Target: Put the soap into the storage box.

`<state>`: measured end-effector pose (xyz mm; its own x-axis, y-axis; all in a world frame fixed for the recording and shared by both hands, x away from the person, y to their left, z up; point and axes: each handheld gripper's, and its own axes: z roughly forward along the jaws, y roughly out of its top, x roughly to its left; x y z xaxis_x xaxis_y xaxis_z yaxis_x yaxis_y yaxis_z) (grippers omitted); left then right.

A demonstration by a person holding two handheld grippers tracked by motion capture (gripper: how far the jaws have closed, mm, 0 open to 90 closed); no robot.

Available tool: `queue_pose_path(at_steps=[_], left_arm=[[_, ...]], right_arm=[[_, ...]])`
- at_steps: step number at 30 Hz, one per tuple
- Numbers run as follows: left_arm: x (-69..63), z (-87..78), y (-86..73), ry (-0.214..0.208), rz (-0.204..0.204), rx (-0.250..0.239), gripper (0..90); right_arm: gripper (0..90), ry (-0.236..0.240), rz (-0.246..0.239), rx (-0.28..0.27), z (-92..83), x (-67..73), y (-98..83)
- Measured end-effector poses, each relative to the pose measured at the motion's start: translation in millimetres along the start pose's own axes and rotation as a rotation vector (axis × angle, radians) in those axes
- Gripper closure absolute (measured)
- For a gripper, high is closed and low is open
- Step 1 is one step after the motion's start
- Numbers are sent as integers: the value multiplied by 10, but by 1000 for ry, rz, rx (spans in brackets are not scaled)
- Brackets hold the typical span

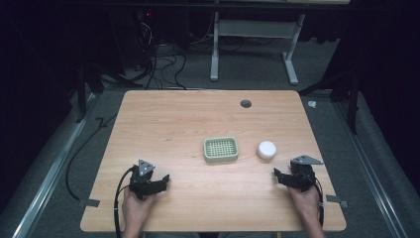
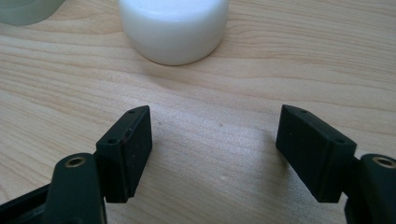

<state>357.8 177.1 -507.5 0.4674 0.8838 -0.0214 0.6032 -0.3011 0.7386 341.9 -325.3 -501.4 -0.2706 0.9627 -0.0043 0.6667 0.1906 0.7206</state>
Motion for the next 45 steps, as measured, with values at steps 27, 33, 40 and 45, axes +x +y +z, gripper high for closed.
queue_pose_path(at_steps=[27, 33, 40, 45], left_arm=[[0, 0, 0, 0, 1, 0, 234], [1, -1, 0, -1, 1, 1, 235], [2, -2, 1, -1, 3, 2, 234], [2, -2, 0, -1, 3, 2, 235]], right_arm=[[264, 37, 16, -51, -103, 25, 63], [262, 55, 9, -69, -124, 69, 121], [259, 71, 6, -74, -123, 99, 193], [242, 90, 3, -76, -94, 155, 305]])
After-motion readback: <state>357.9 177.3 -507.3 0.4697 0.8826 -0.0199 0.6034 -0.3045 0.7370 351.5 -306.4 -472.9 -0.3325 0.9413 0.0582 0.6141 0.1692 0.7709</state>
